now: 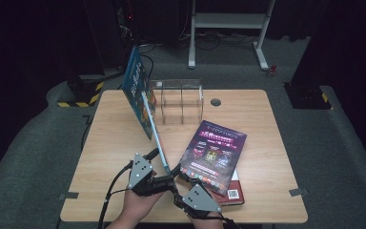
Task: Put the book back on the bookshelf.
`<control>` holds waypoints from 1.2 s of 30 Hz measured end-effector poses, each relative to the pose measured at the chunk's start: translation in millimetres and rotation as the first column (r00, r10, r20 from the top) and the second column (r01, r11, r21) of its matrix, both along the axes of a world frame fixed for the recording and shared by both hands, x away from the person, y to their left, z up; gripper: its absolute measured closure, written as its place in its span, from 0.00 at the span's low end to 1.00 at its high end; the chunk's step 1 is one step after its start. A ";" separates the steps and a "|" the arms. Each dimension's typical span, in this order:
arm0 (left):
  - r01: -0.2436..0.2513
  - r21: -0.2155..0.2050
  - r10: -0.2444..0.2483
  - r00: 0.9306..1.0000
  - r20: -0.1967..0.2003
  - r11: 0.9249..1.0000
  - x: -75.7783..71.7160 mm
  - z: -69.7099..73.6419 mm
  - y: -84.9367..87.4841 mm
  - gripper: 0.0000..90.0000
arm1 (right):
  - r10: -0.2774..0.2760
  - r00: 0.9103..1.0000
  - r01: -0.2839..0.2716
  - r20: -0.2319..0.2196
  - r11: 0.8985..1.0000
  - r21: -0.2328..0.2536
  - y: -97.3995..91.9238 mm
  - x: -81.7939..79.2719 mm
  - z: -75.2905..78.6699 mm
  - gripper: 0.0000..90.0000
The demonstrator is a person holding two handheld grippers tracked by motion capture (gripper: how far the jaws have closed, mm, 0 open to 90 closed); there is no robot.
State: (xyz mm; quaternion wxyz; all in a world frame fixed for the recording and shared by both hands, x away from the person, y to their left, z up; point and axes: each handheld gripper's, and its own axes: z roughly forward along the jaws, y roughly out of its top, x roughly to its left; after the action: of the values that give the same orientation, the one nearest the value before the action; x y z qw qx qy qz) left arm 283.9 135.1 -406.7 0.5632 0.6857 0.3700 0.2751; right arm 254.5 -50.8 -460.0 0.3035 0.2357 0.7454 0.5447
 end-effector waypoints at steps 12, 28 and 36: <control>0.007 -0.007 -0.007 1.000 0.013 1.000 -0.3 -2.3 5.6 0.18 | -0.100 0.995 0.100 -0.029 0.995 -0.003 -48.3 5.0 4.2 0.55; 0.012 0.004 -0.012 1.000 0.022 1.000 -0.2 -1.9 15.3 0.22 | -0.235 0.967 0.238 -0.093 0.971 0.022 -95.9 28.9 -7.3 0.55; -0.005 0.023 0.004 0.999 0.035 1.000 -2.2 -1.1 25.0 0.27 | -0.247 0.963 0.252 -0.109 0.967 0.033 -101.2 31.6 -8.5 0.55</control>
State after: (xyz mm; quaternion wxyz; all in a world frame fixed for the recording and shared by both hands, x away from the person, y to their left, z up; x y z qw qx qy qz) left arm 281.6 160.1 -407.8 0.5611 0.6865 0.3584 0.2924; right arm 286.1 -152.0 -468.5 0.3247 0.3630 0.7117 0.5063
